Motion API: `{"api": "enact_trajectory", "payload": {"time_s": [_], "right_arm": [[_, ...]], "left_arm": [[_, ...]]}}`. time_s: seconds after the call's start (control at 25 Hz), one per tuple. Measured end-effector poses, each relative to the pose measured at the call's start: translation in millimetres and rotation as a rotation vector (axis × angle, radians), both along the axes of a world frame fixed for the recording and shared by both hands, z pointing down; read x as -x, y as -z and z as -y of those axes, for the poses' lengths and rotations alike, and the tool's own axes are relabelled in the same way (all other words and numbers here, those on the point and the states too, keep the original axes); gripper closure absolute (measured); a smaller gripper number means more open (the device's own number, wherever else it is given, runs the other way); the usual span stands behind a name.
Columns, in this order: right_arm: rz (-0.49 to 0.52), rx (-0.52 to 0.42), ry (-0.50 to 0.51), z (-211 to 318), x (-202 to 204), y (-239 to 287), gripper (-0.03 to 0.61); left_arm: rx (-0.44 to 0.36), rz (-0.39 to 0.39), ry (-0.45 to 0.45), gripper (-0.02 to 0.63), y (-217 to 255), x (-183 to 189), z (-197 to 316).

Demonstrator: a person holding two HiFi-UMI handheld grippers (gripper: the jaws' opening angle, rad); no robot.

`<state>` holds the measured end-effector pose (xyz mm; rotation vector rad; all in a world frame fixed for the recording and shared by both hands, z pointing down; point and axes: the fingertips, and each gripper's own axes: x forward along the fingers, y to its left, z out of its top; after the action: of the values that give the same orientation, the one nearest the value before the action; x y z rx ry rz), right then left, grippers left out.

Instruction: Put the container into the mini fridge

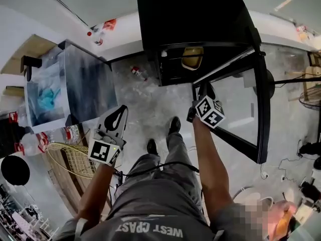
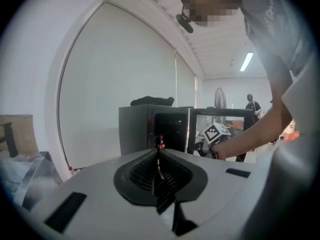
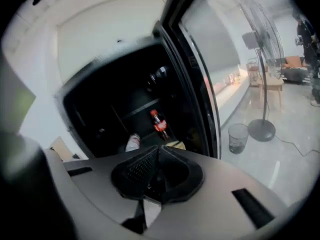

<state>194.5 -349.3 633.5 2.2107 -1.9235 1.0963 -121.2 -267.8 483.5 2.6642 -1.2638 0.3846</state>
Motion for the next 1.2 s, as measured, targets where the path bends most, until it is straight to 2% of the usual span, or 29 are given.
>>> {"api": "enact_trajectory", "payload": {"time_s": [0.12,0.28,0.6,0.72,0.88,1.2], "right_arm": [[-0.026,-0.098,0.075,-24.3,12.0,66.0,0.545],[-0.112,-0.235,0.191,-58.3,33.8,155.0,0.549],[-0.242,-0.474,0.343,-136.7,76.5,299.7,0.552],[-0.299,-0.501,0.402,-164.4,87.7,333.7,0.552],[-0.335,-0.553,0.414,-196.4,94.6,370.3,0.552],[-0.327,-0.556,0.401,-237.9,96.0,382.2,0.552]], "left_arm": [[-0.053,-0.024,-0.008,0.595,26.0,5.2,-6.8],[-0.098,-0.070,-0.022,0.595,60.8,10.7,-18.6],[-0.145,-0.110,-0.086,0.597,117.0,21.6,-48.4],[-0.165,-0.117,-0.106,0.597,133.9,25.0,-64.6],[-0.197,-0.133,-0.124,0.597,153.1,26.6,-80.2],[-0.241,-0.149,-0.161,0.597,173.2,22.5,-104.3]]}}
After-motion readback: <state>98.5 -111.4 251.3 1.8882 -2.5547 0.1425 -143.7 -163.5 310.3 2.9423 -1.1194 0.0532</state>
